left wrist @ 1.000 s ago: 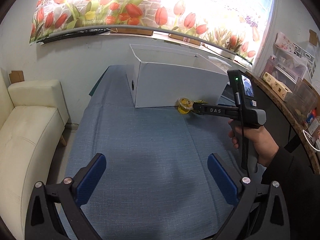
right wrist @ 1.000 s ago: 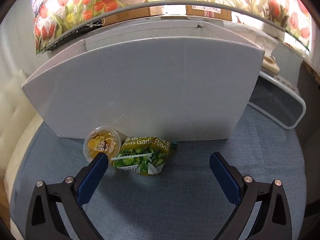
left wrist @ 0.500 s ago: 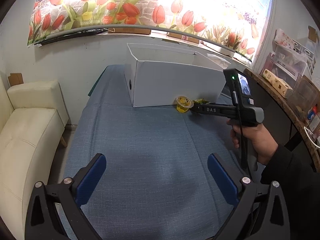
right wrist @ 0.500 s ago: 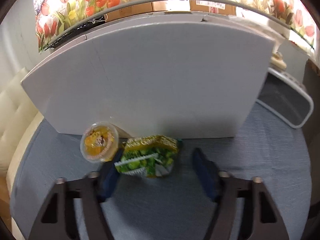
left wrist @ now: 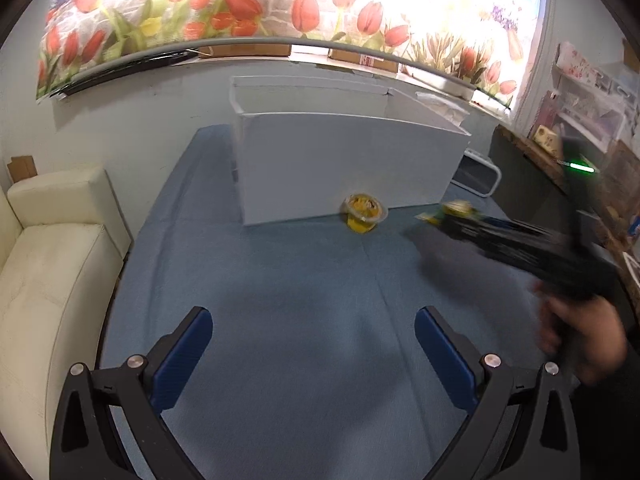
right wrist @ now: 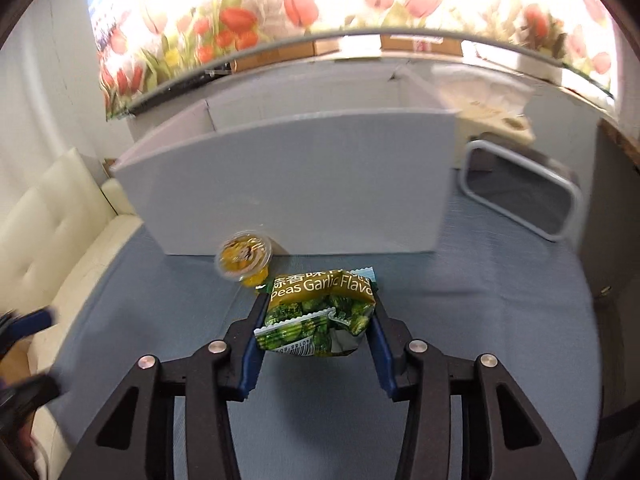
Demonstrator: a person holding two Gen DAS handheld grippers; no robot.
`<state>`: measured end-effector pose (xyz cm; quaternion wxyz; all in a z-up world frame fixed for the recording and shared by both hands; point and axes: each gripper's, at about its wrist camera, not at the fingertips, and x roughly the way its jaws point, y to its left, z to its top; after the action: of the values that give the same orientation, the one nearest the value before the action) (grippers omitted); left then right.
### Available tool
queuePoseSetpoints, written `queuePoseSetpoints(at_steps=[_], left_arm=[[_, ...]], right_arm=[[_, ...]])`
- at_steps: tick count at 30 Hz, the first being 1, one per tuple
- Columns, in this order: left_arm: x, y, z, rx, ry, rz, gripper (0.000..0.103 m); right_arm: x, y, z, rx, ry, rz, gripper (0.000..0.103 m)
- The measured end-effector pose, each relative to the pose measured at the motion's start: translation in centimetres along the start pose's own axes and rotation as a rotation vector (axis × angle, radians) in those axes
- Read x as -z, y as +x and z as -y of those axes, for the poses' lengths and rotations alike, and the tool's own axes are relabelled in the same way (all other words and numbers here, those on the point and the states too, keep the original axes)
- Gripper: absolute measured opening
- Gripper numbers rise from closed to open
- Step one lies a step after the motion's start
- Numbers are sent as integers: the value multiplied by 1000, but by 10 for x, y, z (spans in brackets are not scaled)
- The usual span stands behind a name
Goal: Organize snacks
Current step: 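Grasp the yellow jelly cup with the left tool while the right tool holds the packet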
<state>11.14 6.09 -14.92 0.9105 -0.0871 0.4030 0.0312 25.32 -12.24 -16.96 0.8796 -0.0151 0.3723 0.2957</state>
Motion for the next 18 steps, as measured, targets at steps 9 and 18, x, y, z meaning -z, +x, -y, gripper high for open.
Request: queuePoseSetpoints(at_steps=[9, 18], left_arm=[[-44, 87, 56, -84, -11, -33, 103], [-68, 137, 77, -170, -49, -31, 91]], right_arm=[[44, -89, 15, 10, 32, 62, 50], [69, -120, 34, -3, 82, 87, 50]])
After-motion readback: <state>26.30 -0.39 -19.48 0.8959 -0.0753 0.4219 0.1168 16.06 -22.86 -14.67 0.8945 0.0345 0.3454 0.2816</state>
